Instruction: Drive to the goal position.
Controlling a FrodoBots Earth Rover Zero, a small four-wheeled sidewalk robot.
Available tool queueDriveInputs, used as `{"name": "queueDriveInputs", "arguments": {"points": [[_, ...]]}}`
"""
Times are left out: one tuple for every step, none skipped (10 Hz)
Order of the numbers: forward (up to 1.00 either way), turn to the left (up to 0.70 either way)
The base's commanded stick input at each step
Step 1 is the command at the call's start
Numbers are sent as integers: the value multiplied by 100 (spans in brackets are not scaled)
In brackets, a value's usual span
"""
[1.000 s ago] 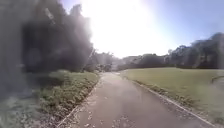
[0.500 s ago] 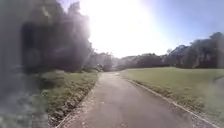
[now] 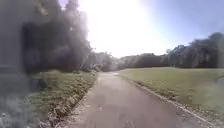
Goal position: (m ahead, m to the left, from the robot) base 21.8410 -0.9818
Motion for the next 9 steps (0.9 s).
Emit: {"name": "queueDriveInputs", "arguments": {"points": [[50, 0], [50, 0], [50, 0], [50, 0], [50, 0], [50, 0], [50, 0], [50, 0], [50, 0]]}}
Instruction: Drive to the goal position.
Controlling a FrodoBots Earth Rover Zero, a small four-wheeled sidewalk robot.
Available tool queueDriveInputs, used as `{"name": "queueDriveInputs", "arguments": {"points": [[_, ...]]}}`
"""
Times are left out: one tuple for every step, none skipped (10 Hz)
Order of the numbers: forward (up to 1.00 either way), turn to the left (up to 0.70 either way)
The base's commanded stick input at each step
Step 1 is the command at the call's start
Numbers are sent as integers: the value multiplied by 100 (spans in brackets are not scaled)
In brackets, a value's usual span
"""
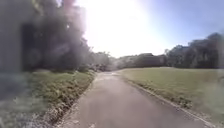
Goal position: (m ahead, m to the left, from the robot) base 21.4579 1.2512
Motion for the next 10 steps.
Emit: {"name": "queueDriveInputs", "arguments": {"points": [[50, 0], [50, 0], [50, 0], [50, 0], [50, 0], [50, 0], [50, 0], [50, 0], [50, 0], [50, 27]]}}
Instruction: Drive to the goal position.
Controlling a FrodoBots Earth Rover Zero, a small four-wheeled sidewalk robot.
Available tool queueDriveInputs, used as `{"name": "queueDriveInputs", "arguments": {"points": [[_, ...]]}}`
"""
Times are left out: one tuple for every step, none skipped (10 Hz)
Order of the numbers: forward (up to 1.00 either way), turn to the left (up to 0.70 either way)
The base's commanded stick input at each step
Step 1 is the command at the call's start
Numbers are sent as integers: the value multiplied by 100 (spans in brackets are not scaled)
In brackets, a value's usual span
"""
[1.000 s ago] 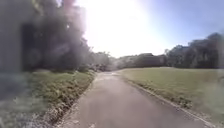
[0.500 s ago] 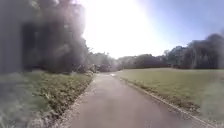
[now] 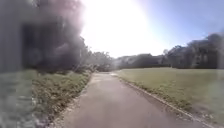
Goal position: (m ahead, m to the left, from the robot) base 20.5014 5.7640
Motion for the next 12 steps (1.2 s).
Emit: {"name": "queueDriveInputs", "arguments": {"points": [[50, 27], [50, 20], [50, 3], [50, 0], [50, 0], [50, 0], [50, 0], [50, 0], [50, 0], [50, 0], [50, 0], [50, 0]]}}
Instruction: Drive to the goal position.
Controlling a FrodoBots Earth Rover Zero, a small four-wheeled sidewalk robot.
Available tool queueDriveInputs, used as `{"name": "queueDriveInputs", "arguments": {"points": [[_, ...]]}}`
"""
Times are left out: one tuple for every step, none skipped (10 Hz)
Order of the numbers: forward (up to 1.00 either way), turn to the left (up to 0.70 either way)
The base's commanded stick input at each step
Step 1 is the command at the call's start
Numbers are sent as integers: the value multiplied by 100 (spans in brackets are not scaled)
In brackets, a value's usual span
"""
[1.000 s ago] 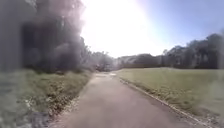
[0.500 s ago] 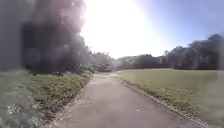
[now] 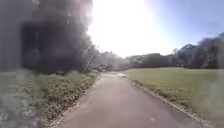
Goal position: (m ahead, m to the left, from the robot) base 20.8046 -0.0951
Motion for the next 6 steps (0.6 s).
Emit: {"name": "queueDriveInputs", "arguments": {"points": [[50, 27], [50, 27], [50, 17], [50, 0], [50, 0], [50, 0]]}}
